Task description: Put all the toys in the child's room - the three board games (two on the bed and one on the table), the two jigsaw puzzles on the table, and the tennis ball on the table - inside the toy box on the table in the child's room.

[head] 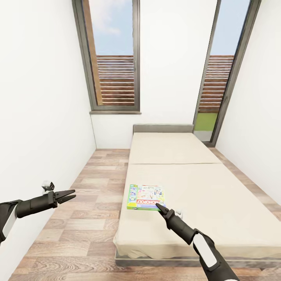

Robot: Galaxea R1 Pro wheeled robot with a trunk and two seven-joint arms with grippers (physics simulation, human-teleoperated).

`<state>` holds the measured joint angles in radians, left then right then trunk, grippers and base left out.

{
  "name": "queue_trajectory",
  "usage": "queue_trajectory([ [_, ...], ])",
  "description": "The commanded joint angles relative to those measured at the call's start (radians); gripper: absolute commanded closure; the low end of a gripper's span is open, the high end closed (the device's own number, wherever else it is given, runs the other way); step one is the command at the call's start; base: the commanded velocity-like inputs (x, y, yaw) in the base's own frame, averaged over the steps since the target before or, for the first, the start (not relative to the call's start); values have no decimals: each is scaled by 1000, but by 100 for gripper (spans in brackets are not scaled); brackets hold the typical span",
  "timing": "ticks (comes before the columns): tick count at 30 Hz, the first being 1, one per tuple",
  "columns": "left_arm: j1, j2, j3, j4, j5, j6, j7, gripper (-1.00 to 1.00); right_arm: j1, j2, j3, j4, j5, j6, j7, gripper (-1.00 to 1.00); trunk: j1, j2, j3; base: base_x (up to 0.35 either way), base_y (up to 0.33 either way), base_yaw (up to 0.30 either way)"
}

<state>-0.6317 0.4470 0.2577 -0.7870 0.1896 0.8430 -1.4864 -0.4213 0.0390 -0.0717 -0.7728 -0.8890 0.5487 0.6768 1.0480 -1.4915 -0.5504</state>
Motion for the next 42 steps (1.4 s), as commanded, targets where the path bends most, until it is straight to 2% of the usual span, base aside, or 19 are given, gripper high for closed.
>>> queue_trajectory([
  [1,0,0,0,0,1,11,-3,-100,-1,1,-4,0,-3,7,1,100,-4,7,2,0,0,0],
  [31,0,-1,-3,0,1,9,-3,-100,-1,5,-2,1,-1,4,-2,100,-119,217,96,0,0,0],
  [42,0,-14,-4,0,1,8,-2,-100,-1,5,-3,2,-1,3,-2,100,-161,294,131,0,0,0],
])
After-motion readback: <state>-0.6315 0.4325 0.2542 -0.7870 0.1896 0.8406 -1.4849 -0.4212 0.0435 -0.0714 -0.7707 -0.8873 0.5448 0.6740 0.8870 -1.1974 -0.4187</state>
